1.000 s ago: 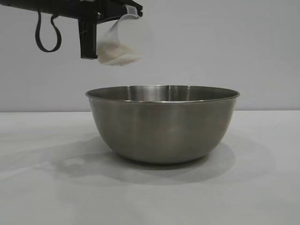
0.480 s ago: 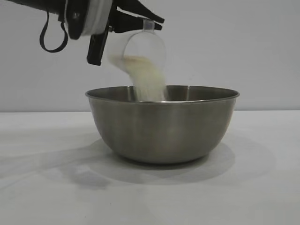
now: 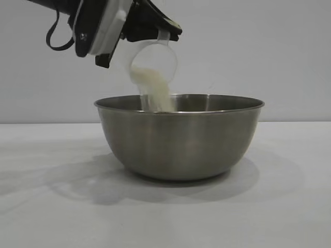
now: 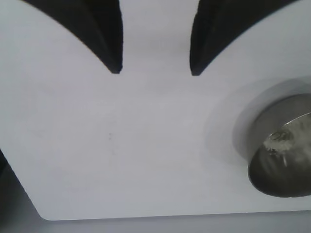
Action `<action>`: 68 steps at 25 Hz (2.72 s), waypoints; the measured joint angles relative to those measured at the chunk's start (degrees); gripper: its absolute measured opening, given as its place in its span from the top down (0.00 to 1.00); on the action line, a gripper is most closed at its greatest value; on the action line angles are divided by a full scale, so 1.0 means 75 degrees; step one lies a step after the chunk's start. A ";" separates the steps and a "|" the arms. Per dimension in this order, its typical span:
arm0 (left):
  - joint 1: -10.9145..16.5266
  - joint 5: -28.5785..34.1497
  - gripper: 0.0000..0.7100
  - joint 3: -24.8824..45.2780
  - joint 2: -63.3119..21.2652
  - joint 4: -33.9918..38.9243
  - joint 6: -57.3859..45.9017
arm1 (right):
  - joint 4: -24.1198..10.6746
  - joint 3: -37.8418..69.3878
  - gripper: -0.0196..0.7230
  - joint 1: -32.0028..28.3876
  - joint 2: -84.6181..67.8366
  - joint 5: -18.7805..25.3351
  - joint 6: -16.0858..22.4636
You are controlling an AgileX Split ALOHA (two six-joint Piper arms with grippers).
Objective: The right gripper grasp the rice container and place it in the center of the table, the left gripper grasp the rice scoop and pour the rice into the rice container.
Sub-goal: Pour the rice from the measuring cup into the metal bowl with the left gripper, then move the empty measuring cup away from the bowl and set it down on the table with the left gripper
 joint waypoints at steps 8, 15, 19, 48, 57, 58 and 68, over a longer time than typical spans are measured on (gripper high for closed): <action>-0.0030 0.0132 1.00 -0.0016 0.0000 -0.0233 -0.1664 | 0.0000 0.0000 0.61 0.0000 0.0000 0.0000 0.0000; 0.0172 -0.0187 1.00 -0.0016 0.0000 -0.1174 -0.7919 | 0.0000 0.0000 0.61 0.0000 0.0000 0.0000 0.0000; 0.0623 -0.0597 1.00 -0.0016 0.0000 -0.2001 -1.0970 | 0.0000 0.0000 0.61 0.0000 0.0000 0.0000 0.0000; 0.2693 -0.2537 1.00 0.3701 0.1151 -0.6063 -1.2307 | 0.0000 0.0000 0.61 0.0000 0.0000 0.0000 0.0000; 0.2693 -0.2561 0.85 0.3714 0.1389 -0.6063 -1.2295 | 0.0000 0.0000 0.61 0.0000 0.0000 0.0000 0.0005; 0.2693 -0.2561 0.85 0.3706 0.1388 -0.6063 -1.2295 | 0.0000 0.0000 0.61 0.0000 0.0000 0.0000 0.0005; 0.2693 -0.2561 0.85 0.4605 0.1368 -0.6081 -1.2136 | 0.0000 0.0000 0.61 0.0000 0.0000 0.0000 0.0005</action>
